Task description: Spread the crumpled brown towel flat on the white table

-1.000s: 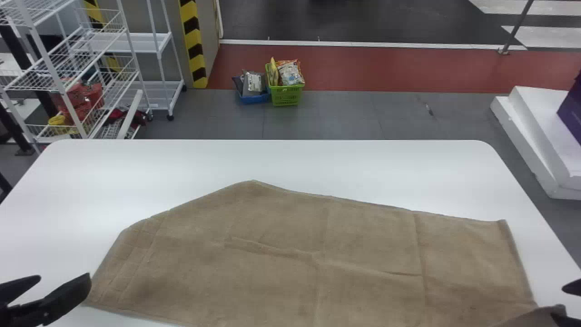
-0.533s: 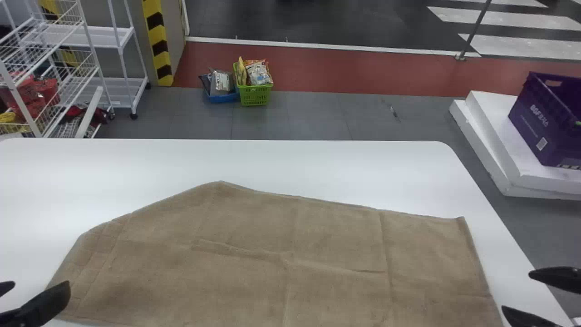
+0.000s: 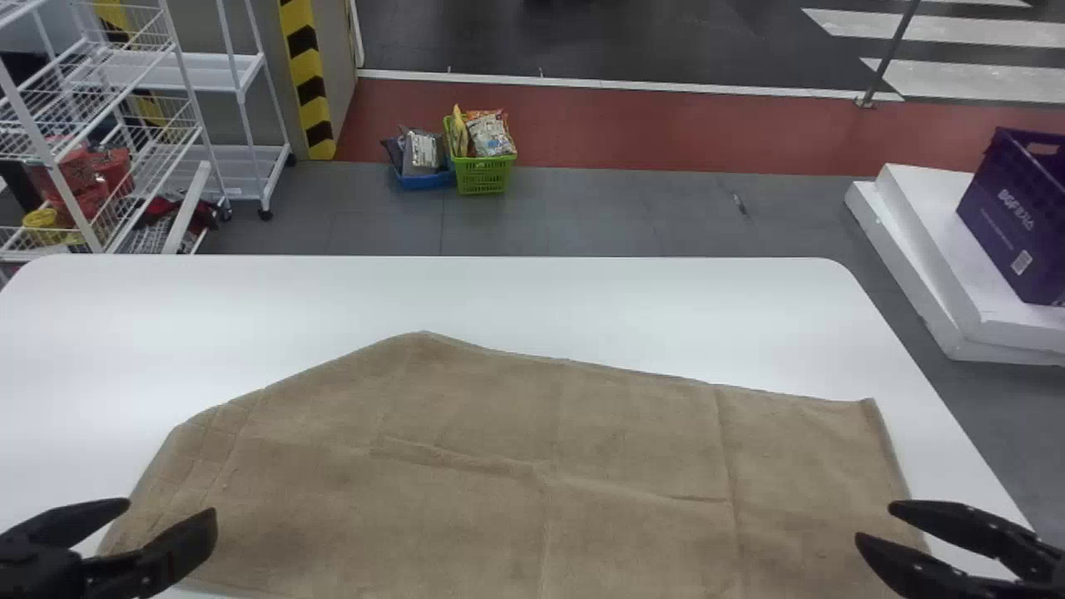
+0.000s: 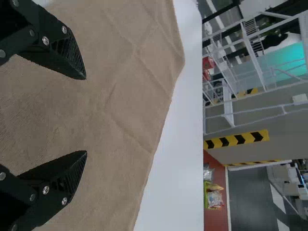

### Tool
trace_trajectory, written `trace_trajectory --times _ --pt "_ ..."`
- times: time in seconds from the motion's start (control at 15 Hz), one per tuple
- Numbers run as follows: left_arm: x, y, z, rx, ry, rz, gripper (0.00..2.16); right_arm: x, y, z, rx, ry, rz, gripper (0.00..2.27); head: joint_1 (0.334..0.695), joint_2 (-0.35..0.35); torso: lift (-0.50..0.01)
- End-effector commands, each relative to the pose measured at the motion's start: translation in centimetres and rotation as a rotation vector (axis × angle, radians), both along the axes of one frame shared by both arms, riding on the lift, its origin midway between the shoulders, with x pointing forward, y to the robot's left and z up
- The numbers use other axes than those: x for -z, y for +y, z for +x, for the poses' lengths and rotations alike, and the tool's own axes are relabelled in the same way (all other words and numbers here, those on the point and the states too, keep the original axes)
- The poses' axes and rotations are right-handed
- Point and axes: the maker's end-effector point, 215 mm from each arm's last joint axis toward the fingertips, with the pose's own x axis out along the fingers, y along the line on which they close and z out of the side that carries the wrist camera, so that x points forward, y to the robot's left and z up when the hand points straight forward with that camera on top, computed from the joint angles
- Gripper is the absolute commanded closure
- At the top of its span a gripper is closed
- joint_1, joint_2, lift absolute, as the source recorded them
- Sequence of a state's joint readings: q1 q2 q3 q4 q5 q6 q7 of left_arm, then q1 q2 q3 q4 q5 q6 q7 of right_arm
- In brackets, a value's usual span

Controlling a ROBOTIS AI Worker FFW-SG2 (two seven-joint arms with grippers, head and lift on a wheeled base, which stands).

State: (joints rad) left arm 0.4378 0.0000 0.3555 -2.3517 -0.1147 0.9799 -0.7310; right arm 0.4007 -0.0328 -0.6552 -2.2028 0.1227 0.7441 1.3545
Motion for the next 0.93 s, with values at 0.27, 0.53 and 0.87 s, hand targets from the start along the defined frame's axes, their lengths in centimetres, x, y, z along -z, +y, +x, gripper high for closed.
trace_trajectory --times 0.27,0.53,0.87 --pt "0.7 -6.0 1.1 0.136 -0.043 0.068 1.38 -0.6 2.8 -0.3 -0.034 -0.014 0.074 1.45 0.695 -0.093 -0.123" --pt "1.7 -3.1 2.8 0.094 -0.094 0.187 1.71 -1.5 3.2 -0.8 -0.059 -0.054 0.064 1.49 0.695 -0.100 -0.123" --pt "4.3 0.7 3.8 0.050 -0.091 0.315 1.71 -0.1 3.3 -0.9 -0.073 -0.038 0.030 1.49 0.695 -0.029 -0.123"
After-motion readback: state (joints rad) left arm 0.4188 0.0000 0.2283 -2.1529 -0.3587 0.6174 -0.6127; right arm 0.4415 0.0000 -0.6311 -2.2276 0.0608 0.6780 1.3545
